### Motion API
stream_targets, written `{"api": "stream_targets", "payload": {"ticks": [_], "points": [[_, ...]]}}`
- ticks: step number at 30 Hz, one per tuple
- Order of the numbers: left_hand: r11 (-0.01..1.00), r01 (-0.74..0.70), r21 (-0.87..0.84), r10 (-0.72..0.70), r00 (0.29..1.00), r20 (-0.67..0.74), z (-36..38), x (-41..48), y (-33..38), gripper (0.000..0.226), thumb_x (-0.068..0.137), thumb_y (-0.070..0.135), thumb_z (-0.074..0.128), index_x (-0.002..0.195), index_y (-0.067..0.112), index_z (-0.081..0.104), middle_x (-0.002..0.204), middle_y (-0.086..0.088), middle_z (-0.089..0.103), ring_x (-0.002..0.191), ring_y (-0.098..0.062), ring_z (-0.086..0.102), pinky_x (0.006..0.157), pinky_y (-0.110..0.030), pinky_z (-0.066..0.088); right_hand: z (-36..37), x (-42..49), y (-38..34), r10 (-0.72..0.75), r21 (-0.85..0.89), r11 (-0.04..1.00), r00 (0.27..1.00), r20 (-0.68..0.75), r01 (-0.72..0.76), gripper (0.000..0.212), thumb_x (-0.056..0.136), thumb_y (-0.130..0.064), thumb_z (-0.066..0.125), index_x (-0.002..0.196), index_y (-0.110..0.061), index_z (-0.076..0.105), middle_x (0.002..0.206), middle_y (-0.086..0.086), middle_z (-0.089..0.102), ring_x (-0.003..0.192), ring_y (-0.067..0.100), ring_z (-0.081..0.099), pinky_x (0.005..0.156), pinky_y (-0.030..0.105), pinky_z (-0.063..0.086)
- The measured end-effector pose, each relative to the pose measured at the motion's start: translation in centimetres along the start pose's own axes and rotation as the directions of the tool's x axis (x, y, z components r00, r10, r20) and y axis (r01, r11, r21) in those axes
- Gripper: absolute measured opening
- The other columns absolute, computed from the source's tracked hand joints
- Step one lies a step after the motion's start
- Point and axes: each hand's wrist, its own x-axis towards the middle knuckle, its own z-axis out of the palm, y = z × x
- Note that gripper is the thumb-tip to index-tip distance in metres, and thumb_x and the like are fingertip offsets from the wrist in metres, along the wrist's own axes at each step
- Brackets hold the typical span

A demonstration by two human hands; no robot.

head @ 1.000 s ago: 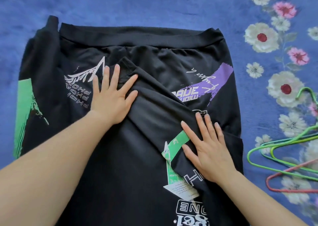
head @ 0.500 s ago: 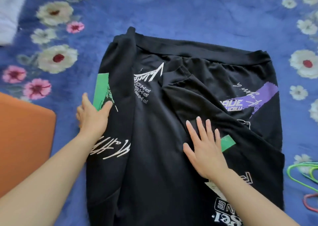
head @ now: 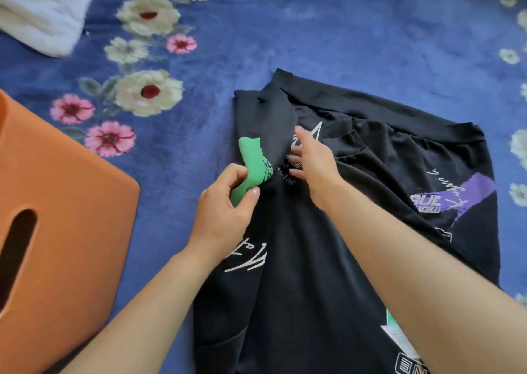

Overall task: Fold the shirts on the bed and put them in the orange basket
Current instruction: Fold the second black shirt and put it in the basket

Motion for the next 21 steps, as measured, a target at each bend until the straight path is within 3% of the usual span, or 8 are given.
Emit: {"api": "stream_targets", "payload": {"ticks": [3, 5, 8, 11, 13, 15, 18, 21], "points": [[0.999, -0.027, -0.026, 0.029, 0.998, 0.051, -0.2, -0.2, 0.0, 0.008, 0.08, 0.018, 0.056, 0.086, 0.023, 0.053, 0.077, -0.001, 0.058, 0.069, -0.025, 0.05, 0.062, -0.031, 0.041, 2.5, 1.7, -2.1, -0.046, 0.1, 0.994, 0.999, -0.01, 0.047, 0.019, 0.084, -0.028, 0.066, 0.072, -0.018, 0.056, 0.076, -0.001, 0.06, 0.069, 0.015, 0.057, 0.065, 0.028, 0.049], [0.999, -0.021, -0.032, 0.022, 0.999, 0.043, -0.3, -0.3, 0.4, 0.021, 0.079, 0.016, 0.056, 0.099, 0.025, 0.055, 0.082, 0.002, 0.061, 0.072, -0.023, 0.054, 0.068, -0.035, 0.046, 2.8, 2.3, -4.1, -0.151, 0.218, 0.964, 0.988, -0.033, 0.155, 0.017, 0.067, -0.017, 0.072, 0.069, -0.015, 0.056, 0.072, 0.002, 0.06, 0.07, 0.024, 0.059, 0.067, 0.029, 0.047], [1.0, -0.025, 0.003, 0.025, 0.996, 0.083, 0.0, -1.3, 0.7, 0.052, 0.079, 0.014, 0.061, 0.123, 0.037, 0.048, 0.103, 0.019, 0.062, 0.086, -0.006, 0.06, 0.078, -0.015, 0.045, 0.0, 1.8, -5.9, -0.164, 0.502, 0.85, 0.986, -0.035, 0.159, 0.064, 0.032, -0.018, 0.069, 0.093, 0.0, 0.062, 0.096, 0.02, 0.064, 0.093, 0.041, 0.063, 0.088, 0.043, 0.049], [0.976, -0.126, 0.176, 0.079, 0.964, 0.253, 1.1, -4.0, 0.2, 0.069, 0.078, 0.019, 0.064, 0.135, 0.048, 0.036, 0.13, 0.032, 0.045, 0.117, 0.012, 0.042, 0.093, 0.0, 0.03, -6.5, 0.5, -2.5, -0.049, 0.62, 0.773, 0.987, -0.154, 0.134, 0.049, 0.047, -0.011, 0.059, 0.096, -0.004, 0.055, 0.092, 0.016, 0.057, 0.082, 0.033, 0.058, 0.077, 0.036, 0.053], [0.926, -0.227, 0.301, 0.108, 0.925, 0.365, 1.9, -6.1, -1.1, 0.065, 0.078, 0.022, 0.06, 0.137, 0.041, 0.04, 0.135, 0.028, 0.043, 0.125, 0.007, 0.037, 0.101, -0.007, 0.031, -10.4, -0.8, 1.2, 0.154, 0.522, 0.852, 0.934, -0.322, 0.039, 0.026, 0.069, -0.006, 0.056, 0.094, -0.01, 0.051, 0.087, 0.01, 0.052, 0.074, 0.027, 0.057, 0.059, 0.021, 0.05], [0.819, -0.376, 0.433, 0.171, 0.881, 0.442, 3.0, -8.0, -2.4, 0.06, 0.073, 0.022, 0.06, 0.131, 0.029, 0.051, 0.128, 0.015, 0.055, 0.118, -0.006, 0.046, 0.095, -0.025, 0.046, -13.0, -1.0, 4.4, 0.271, 0.351, 0.932, 0.814, -0.514, -0.089, 0.01, 0.086, -0.014, 0.052, 0.096, -0.012, 0.054, 0.089, 0.005, 0.053, 0.075, 0.016, 0.057, 0.063, 0.025, 0.047], [0.749, -0.397, 0.531, 0.193, 0.897, 0.397, 4.0, -9.7, -3.9, 0.064, 0.065, 0.019, 0.076, 0.124, 0.025, 0.053, 0.114, 0.008, 0.059, 0.104, -0.012, 0.053, 0.085, -0.029, 0.043, -13.8, -0.4, 5.7, 0.144, 0.19, 0.981, 0.797, -0.587, -0.038, 0.022, 0.08, -0.04, 0.061, 0.078, -0.018, 0.06, 0.077, -0.002, 0.054, 0.067, 0.014, 0.049, 0.066, 0.032, 0.042], [0.721, -0.266, 0.64, 0.174, 0.963, 0.205, 4.5, -9.9, -4.1, 0.044, 0.073, 0.027, 0.071, 0.116, 0.026, 0.06, 0.104, 0.005, 0.057, 0.096, -0.014, 0.048, 0.08, -0.032, 0.031, -12.8, 0.0, 5.4, -0.016, -0.047, 0.999, 0.837, -0.547, -0.011, 0.042, 0.072, -0.055, 0.069, 0.088, -0.02, 0.052, 0.101, 0.003, 0.047, 0.089, 0.018, 0.046, 0.073, 0.028, 0.041]]}}
